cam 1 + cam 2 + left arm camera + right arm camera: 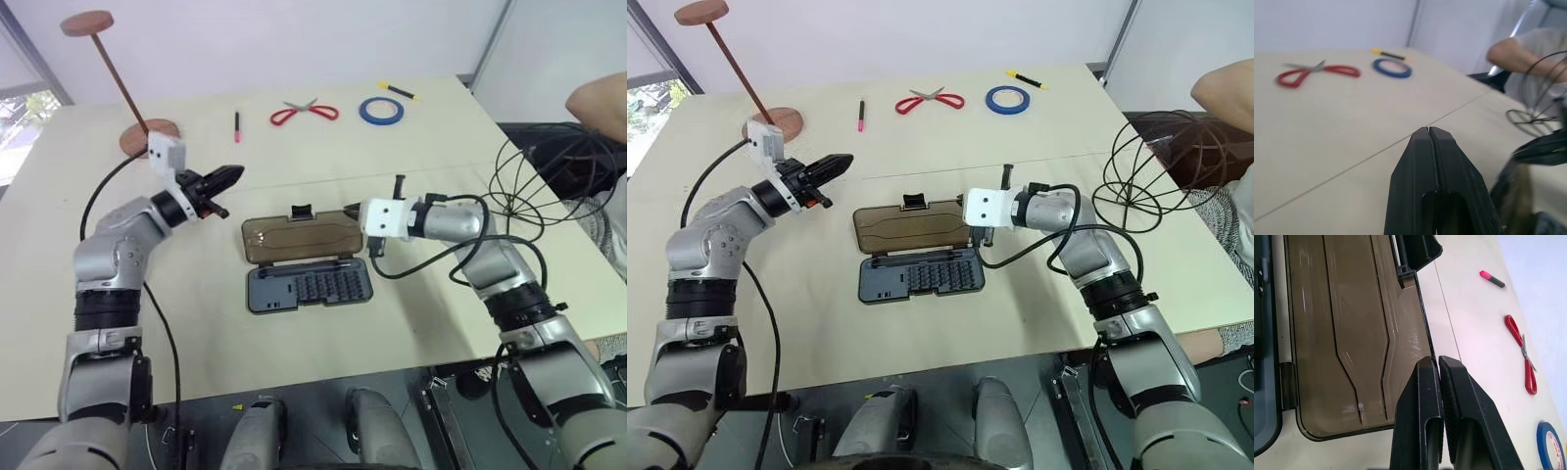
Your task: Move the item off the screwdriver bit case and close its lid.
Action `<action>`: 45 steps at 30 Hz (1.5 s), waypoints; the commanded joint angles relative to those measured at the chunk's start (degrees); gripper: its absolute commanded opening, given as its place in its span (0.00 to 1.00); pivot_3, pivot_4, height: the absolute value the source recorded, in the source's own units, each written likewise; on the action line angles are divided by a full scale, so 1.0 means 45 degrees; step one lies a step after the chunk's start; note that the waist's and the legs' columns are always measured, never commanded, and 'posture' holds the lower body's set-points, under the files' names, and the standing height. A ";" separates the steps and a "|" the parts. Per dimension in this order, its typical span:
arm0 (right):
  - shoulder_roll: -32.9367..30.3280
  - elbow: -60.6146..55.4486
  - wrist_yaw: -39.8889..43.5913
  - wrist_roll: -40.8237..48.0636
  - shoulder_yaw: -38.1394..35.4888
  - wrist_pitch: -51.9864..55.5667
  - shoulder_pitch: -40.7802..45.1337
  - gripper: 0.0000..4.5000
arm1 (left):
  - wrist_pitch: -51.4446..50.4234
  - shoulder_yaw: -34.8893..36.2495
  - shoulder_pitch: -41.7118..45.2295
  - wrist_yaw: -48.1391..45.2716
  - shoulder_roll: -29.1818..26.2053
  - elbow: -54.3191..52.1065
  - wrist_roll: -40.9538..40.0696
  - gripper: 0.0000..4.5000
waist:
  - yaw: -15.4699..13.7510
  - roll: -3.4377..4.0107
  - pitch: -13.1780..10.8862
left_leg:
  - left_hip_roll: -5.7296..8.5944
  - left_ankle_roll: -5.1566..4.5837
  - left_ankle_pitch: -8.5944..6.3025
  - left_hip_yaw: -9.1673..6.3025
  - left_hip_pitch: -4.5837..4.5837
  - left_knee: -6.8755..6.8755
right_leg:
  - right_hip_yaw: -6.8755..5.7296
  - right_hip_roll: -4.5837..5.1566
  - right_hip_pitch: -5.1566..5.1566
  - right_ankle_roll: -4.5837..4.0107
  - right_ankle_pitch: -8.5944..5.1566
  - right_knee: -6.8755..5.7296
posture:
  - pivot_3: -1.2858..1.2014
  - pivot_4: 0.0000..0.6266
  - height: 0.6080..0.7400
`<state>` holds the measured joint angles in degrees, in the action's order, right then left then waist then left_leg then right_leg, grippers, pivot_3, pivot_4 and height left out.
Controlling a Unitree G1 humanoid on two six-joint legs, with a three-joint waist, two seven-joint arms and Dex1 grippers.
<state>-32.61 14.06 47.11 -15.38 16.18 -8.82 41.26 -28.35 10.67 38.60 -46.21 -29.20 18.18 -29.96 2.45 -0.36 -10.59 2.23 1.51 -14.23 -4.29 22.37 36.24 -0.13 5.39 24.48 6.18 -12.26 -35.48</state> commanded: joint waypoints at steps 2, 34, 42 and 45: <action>0.0088 -0.0811 -0.0144 0.0206 -0.0276 0.0285 0.0096 0.01 | 0.1182 -0.0719 -0.0247 -0.1078 -0.0064 0.1201 0.0943 0.00 | -0.0009 0.0000 0.0000 | 0.0001 0.0000 0.0000 0.0002 0.0001 0.0002 | 0.0000 0.0001 0.0000 0.0000 0.0000 -0.0001 | 0.52 0.24 1.00; -0.1133 -0.3643 0.2327 0.1952 -0.0993 0.4290 -0.0408 0.99 | 0.2288 -0.1381 -0.0529 -0.2034 0.0858 0.2307 0.2022 0.00 | -0.0105 -0.0005 -0.0002 | 0.0004 -0.0001 -0.0001 0.0000 0.0008 0.0013 | -0.0001 0.0004 -0.0001 0.0002 0.0001 -0.0003 | 0.52 0.24 1.00; -0.1790 -0.4881 0.2263 0.3712 -0.2748 0.7222 -0.0729 0.99 | 0.1212 -0.1396 -0.1669 -0.2336 0.0530 -0.0136 0.1504 0.00 | -0.0316 -0.0005 -0.0002 | 0.0004 -0.0002 -0.0002 -0.0001 0.0011 0.0016 | -0.0001 0.0009 -0.0001 0.0002 0.0002 -0.0004 | 0.52 0.24 1.00; -0.1955 -0.5220 0.1979 0.3782 -0.2969 0.7508 -0.1333 0.99 | 0.0342 -0.1333 -0.2736 -0.2794 -0.0223 -0.1708 0.1125 0.00 | -0.0339 -0.0007 -0.0001 | 0.0002 -0.0003 -0.0002 -0.0003 0.0011 0.0014 | -0.0002 0.0010 -0.0001 0.0002 0.0001 -0.0004 | 0.52 0.24 1.00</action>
<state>-40.44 -7.12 56.93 0.89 4.48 24.50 35.60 -24.95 3.72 27.43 -57.13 -28.20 15.17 -23.19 0.92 -0.39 -10.60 2.24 1.50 -14.24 -4.29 22.43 36.29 -0.14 5.45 24.48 6.19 -12.25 -35.49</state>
